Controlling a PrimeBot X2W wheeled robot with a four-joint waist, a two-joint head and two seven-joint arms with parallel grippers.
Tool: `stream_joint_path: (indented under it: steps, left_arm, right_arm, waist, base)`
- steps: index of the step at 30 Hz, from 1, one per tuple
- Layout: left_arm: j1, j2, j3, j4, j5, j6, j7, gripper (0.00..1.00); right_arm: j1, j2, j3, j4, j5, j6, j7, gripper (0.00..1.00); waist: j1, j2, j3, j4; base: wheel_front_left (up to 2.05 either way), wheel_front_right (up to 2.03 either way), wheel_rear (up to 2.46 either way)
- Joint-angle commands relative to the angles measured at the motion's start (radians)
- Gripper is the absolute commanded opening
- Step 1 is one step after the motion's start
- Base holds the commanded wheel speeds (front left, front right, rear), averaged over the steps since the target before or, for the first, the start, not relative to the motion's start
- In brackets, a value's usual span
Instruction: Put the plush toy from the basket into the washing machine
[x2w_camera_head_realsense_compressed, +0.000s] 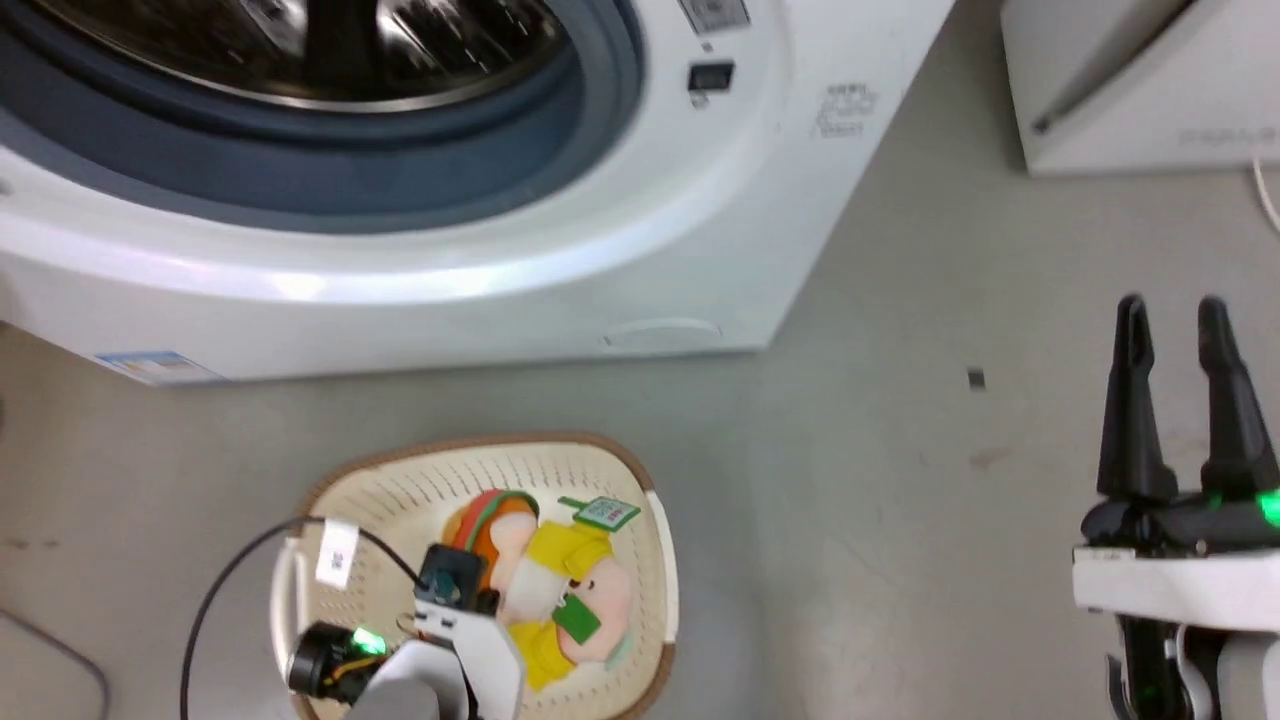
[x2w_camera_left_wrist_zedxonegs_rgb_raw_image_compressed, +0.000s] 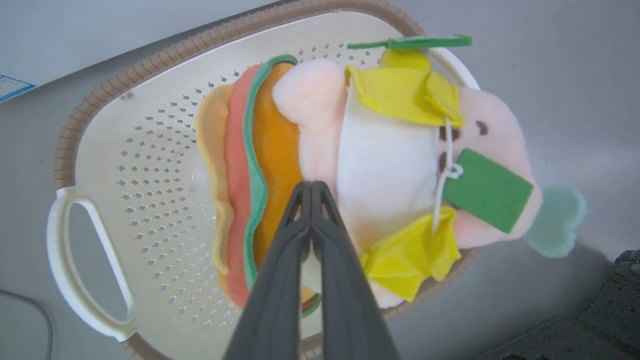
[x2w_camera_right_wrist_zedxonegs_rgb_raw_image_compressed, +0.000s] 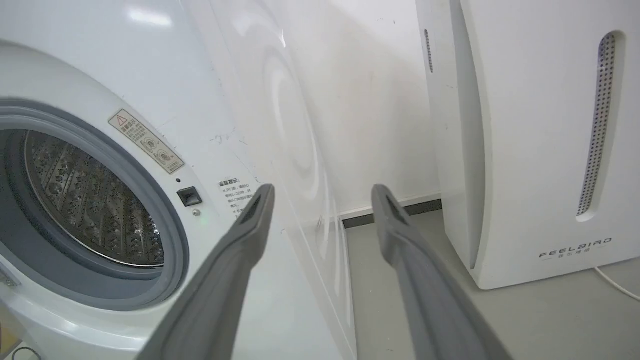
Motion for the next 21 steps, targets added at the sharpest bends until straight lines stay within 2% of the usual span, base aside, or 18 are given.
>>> stream_joint_path:
  steps: [1,8,13,21]
  left_arm:
    - [0.023,-0.005,-0.005,-0.005,-0.011,-0.001,-0.021,0.00]
    - [0.082,-0.009,-0.010,-0.071,-0.028,0.005,-0.045,0.00]
    - [0.146,0.003,0.007,-0.246,-0.025,0.030,-0.046,0.00]
    - [0.208,0.022,0.039,-0.452,-0.007,0.062,-0.047,0.00]
  right_arm:
    - [0.030,-0.001,-0.002,0.006,-0.011,-0.001,-0.004,1.00]
    - [0.098,-0.001,-0.011,0.013,-0.021,-0.001,-0.004,1.00]
    - [0.138,-0.001,-0.020,0.017,-0.023,-0.001,-0.004,1.00]
    - [0.166,-0.001,-0.020,0.018,-0.021,-0.001,-0.004,1.00]
  waist:
    - [0.0001,0.0000,-0.087,0.047]
    - [0.0001,0.0000,-0.182,0.080]
    - [0.0001,0.0000,-0.243,0.105]
    - [0.0001,0.0000,-0.284,0.125]
  base:
    - [0.00,0.00,0.00]
    - [0.00,0.00,0.00]
    - [0.00,0.00,0.00]
    - [0.00,0.00,0.00]
